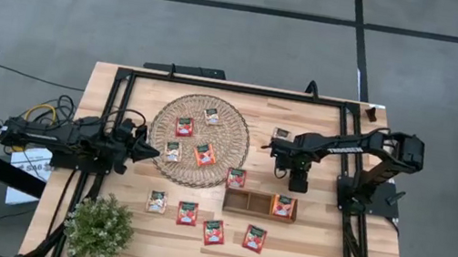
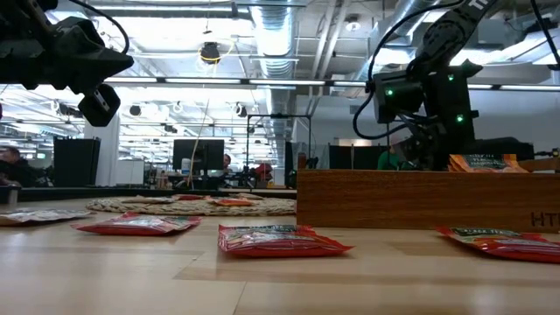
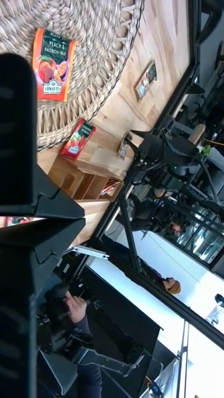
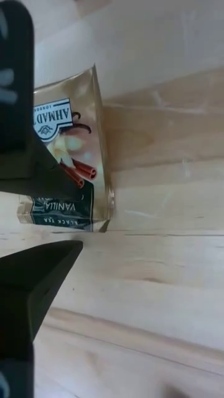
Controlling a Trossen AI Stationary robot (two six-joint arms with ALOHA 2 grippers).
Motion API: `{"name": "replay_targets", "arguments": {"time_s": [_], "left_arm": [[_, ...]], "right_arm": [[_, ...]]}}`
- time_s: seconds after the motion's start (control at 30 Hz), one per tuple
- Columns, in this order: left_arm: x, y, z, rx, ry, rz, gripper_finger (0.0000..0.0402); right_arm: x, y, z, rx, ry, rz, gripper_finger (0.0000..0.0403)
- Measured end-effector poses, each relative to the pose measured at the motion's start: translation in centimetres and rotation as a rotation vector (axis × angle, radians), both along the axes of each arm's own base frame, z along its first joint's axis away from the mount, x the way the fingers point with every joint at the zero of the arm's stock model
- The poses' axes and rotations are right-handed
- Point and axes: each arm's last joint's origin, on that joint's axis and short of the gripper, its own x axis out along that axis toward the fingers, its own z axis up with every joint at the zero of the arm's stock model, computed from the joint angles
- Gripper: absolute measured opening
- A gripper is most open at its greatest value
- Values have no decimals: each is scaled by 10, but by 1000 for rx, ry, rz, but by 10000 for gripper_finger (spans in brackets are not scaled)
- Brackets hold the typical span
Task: Pick & Place Tea
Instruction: Put the brown tea bag into the middle section of the wooden organizer
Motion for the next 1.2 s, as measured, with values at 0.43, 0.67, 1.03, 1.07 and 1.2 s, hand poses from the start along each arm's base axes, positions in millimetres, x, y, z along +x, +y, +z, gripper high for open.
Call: {"name": "replay_targets", "arguments": {"time_s": [0.43,0.67,1.03,1.07,1.2], "left_arm": [[0,0,0,0,0,0,0],[0,0,0,0,0,0,0],[0,0,0,0,0,0,0],[0,0,0,0,0,0,0],[0,0,0,0,0,0,0]], "right_arm": [[0,-1,1,-21,-21,-28,10],[0,-3,32,-127,-68,-46,2],[6,38,124,-272,-144,-57,0],[8,45,133,-278,-151,-54,0],[25,71,160,-288,-202,-40,0]]}}
